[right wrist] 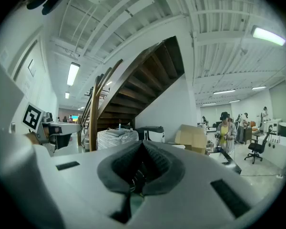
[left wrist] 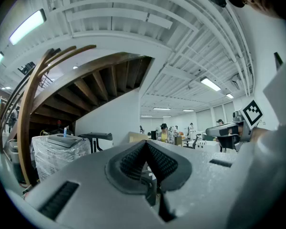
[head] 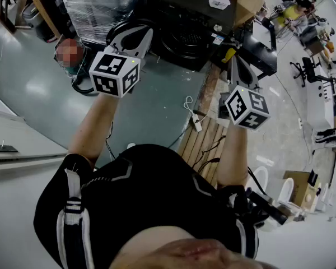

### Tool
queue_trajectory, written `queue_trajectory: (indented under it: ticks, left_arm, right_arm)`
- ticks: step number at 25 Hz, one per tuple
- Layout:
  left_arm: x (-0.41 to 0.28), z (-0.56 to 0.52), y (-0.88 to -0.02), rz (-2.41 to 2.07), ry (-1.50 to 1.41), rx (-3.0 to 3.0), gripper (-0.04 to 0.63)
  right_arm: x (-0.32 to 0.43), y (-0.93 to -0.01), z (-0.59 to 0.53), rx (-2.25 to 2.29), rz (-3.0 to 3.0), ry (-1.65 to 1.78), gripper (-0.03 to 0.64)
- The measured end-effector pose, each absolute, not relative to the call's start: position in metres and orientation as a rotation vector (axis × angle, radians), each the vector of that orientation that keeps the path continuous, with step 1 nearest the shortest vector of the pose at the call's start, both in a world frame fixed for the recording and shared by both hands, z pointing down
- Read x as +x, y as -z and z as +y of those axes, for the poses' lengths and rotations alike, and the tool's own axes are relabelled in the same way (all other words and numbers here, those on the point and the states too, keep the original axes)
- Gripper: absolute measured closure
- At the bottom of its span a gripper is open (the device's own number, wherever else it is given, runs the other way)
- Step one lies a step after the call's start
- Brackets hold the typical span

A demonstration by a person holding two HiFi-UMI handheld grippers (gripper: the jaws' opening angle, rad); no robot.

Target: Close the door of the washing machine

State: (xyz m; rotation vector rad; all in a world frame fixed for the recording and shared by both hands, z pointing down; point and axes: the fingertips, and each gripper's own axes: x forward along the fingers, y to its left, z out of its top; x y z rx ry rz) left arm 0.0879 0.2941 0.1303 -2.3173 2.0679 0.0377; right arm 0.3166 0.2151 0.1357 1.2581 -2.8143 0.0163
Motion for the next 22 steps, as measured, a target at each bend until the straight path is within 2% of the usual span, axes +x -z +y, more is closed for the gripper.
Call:
queue_trajectory:
  ticks: [22]
  left_arm:
    - [0.067,0.308,-0.131,2.084,-0.037,-2.307,0.592]
  right_arm:
    - [0.301,-0.135,0.221,1.277,-2.798,-0.023,0.612]
